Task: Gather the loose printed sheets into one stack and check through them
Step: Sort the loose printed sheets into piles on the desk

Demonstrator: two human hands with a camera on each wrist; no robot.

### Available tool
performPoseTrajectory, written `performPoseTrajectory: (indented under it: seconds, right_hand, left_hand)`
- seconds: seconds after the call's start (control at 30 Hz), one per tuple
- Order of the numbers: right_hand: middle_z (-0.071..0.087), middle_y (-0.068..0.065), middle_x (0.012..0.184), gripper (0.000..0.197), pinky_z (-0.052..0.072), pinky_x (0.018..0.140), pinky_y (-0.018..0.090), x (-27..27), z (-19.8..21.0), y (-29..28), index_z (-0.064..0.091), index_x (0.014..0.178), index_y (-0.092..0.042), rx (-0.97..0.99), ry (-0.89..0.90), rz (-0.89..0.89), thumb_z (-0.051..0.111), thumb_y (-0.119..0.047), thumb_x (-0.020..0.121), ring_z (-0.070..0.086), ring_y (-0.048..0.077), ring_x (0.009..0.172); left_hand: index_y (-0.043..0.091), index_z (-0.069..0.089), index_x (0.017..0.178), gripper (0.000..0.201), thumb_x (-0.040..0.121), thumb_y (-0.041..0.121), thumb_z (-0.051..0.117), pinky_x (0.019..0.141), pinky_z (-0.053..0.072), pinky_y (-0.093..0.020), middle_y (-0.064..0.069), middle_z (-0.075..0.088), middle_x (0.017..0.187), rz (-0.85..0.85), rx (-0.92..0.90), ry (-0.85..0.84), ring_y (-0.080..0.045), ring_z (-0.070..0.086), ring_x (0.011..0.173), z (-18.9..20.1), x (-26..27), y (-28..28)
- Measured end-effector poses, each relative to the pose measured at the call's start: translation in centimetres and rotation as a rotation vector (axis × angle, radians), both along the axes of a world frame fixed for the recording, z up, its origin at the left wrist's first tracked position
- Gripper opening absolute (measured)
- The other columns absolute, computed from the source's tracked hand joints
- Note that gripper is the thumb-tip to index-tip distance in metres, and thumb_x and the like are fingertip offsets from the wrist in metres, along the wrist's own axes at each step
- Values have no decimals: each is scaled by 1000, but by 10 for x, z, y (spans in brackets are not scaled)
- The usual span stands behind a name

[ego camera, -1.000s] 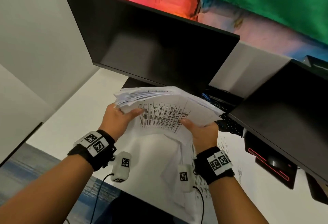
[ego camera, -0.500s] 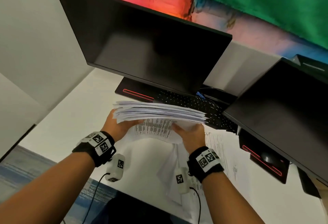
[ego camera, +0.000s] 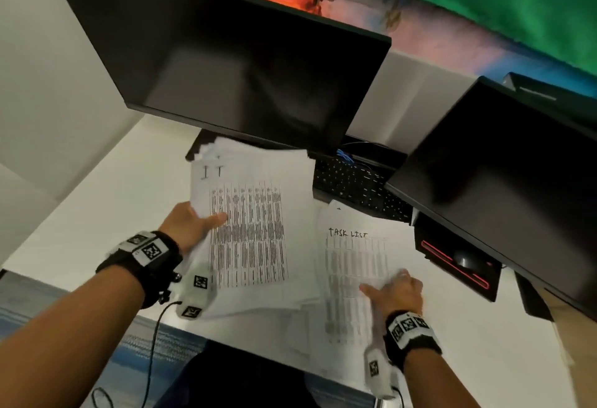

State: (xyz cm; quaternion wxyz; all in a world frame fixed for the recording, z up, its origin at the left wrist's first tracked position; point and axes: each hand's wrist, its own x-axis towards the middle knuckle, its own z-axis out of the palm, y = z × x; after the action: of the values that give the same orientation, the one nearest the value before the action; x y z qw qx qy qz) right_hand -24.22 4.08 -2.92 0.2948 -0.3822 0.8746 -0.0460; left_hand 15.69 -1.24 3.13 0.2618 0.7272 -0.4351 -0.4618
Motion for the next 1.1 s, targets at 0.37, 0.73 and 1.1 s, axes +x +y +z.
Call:
performPoseTrajectory:
  seconds: [0.37, 0.73, 1.1]
  right_hand:
    - [73, 7, 95, 18, 54, 77, 26, -2, 72, 0, 68, 103, -7, -377, -155, -148, 73, -17, 89, 69, 21, 82]
    - [74, -2, 95, 30, 56, 57, 18, 39, 129, -42, 68, 110, -15, -654, -534, -155, 80, -12, 82, 73, 13, 83]
    - [21, 12, 160, 90, 33, 111, 61, 41, -5, 3, 29, 152, -14, -27, 66, -46, 65, -57, 83, 27, 40, 142]
  left_hand:
    - [11, 69, 95, 33, 84, 41, 75, 67, 59, -40, -12, 74, 75, -21, 164, -129, -32, 69, 67, -41, -27, 9]
    - [11, 63, 127, 48, 101, 47, 44, 85, 55, -43, -3, 72, 102, 19, 105, 1, -30, 68, 98, -44, -31, 22]
    - [7, 59, 127, 37, 91, 18, 66, 79, 45, -33, -13, 67, 116, -126, 101, -217, -24, 59, 96, -50, -30, 12]
